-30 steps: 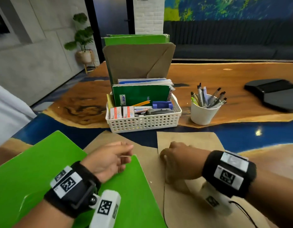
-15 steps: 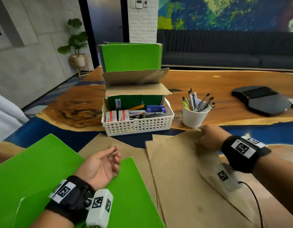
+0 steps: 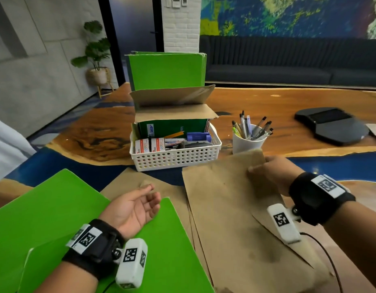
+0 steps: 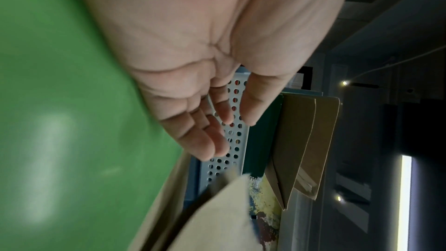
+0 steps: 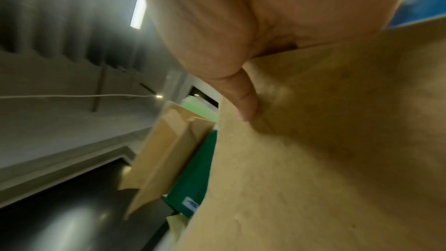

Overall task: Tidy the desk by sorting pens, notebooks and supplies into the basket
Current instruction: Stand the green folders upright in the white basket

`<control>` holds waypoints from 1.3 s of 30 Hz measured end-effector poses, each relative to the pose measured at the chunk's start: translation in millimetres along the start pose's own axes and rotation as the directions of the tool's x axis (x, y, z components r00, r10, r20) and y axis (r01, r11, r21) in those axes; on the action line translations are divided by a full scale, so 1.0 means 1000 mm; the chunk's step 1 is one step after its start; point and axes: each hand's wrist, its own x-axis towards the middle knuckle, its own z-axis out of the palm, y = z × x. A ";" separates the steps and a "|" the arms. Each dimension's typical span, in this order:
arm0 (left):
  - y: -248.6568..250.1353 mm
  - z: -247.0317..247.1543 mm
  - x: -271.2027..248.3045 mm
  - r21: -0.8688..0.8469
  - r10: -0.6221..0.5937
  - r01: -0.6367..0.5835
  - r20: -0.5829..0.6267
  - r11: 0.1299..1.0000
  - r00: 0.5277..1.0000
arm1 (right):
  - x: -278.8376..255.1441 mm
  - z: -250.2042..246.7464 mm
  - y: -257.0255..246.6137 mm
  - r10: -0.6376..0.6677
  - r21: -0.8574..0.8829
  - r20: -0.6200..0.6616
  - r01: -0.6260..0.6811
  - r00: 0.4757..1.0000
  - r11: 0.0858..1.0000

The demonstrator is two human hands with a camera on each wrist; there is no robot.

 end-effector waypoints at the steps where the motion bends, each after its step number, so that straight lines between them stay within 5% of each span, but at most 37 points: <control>1: -0.001 0.002 -0.001 0.027 0.013 -0.013 0.008 1.000 1.000 | -0.010 -0.003 -0.011 -0.072 0.031 -0.004 0.072 0.997 0.997; 4: -0.002 0.014 -0.011 0.225 0.046 -0.058 0.061 0.973 0.997 | -0.041 -0.012 -0.048 -0.321 0.029 -0.061 0.323 0.945 0.946; 8: -0.011 0.059 -0.040 0.548 -0.011 -0.157 0.290 0.822 0.957 | -0.081 -0.022 -0.093 -0.570 0.167 -0.124 0.584 0.812 0.794; 11: -0.023 0.089 -0.045 0.663 0.194 -0.307 0.240 0.683 0.951 | -0.095 -0.022 -0.110 -0.676 0.130 -0.202 0.704 0.709 0.699; 14: -0.021 0.083 -0.036 0.809 0.430 -0.367 0.159 0.459 0.889 | -0.098 -0.018 -0.115 -0.702 0.173 -0.287 0.756 0.652 0.631; 17: -0.015 0.068 -0.031 0.845 0.473 -0.321 0.093 0.428 0.876 | -0.091 -0.017 -0.110 -0.636 0.247 -0.366 0.729 0.680 0.638; 24: -0.002 0.040 -0.047 0.489 0.265 -0.268 0.077 0.830 0.961 | -0.056 -0.026 -0.081 -0.336 0.479 -0.360 0.481 0.870 0.734; 26: 0.000 0.034 -0.050 0.415 0.193 -0.227 0.122 0.881 0.974 | -0.047 -0.023 -0.071 -0.280 0.551 -0.330 0.425 0.902 0.718; 31: 0.000 0.021 -0.052 0.597 0.207 -0.225 0.101 0.770 0.973 | -0.027 -0.024 -0.050 -0.177 0.646 -0.349 0.373 0.920 0.666; 39: 0.004 0.024 -0.053 0.651 0.323 -0.274 0.046 0.708 0.945 | -0.021 -0.009 -0.028 -0.123 0.722 -0.309 0.316 0.943 0.616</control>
